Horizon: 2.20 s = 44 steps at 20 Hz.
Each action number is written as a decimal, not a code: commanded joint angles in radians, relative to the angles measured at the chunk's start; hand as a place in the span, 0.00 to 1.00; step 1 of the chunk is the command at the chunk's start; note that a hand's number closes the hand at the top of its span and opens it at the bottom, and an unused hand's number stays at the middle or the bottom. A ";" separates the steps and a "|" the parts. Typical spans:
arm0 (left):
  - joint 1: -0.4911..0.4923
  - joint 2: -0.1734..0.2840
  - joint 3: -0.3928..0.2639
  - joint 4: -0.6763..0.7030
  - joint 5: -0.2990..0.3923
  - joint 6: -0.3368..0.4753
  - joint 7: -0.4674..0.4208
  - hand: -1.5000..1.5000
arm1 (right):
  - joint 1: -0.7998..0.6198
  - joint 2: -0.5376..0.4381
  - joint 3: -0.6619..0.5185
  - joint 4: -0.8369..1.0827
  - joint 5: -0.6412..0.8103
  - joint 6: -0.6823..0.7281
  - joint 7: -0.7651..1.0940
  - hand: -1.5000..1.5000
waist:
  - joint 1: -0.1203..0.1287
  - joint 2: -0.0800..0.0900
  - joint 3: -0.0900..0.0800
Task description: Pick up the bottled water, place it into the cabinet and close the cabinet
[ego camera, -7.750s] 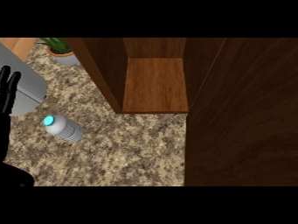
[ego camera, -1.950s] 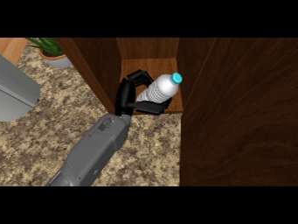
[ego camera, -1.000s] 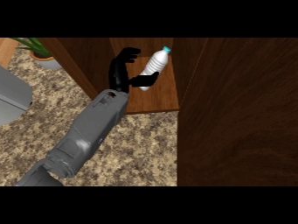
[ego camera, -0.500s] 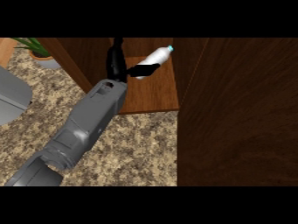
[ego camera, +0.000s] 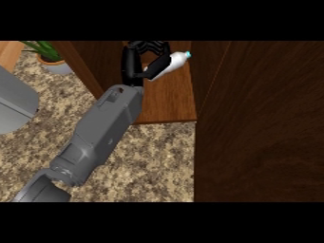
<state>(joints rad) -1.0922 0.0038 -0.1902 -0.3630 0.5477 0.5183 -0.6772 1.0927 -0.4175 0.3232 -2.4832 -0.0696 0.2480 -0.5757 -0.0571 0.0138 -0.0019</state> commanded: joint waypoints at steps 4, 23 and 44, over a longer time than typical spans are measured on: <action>0.065 -0.004 -0.090 -0.103 0.110 -0.048 -0.020 1.00 | 0.014 0.001 0.015 -0.123 -0.024 -0.009 0.063 0.00 | 0.001 -0.007 0.001; 0.729 0.037 -0.526 -0.870 0.202 -0.115 0.078 0.00 | 0.067 -0.001 0.145 -0.179 0.132 -0.116 0.097 0.00 | 0.084 -0.032 0.000; 1.358 0.629 -0.446 -1.367 0.248 -0.394 -0.152 0.00 | -0.197 -0.307 0.216 -0.197 0.274 0.017 0.166 1.00 | 0.134 -0.023 -0.007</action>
<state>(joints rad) 0.1868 0.5529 -0.6707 -1.6749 0.7764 0.1791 -0.7853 0.9494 -0.6755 0.5053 -2.5000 0.0393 0.2519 -0.5268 0.0634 -0.0141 -0.0083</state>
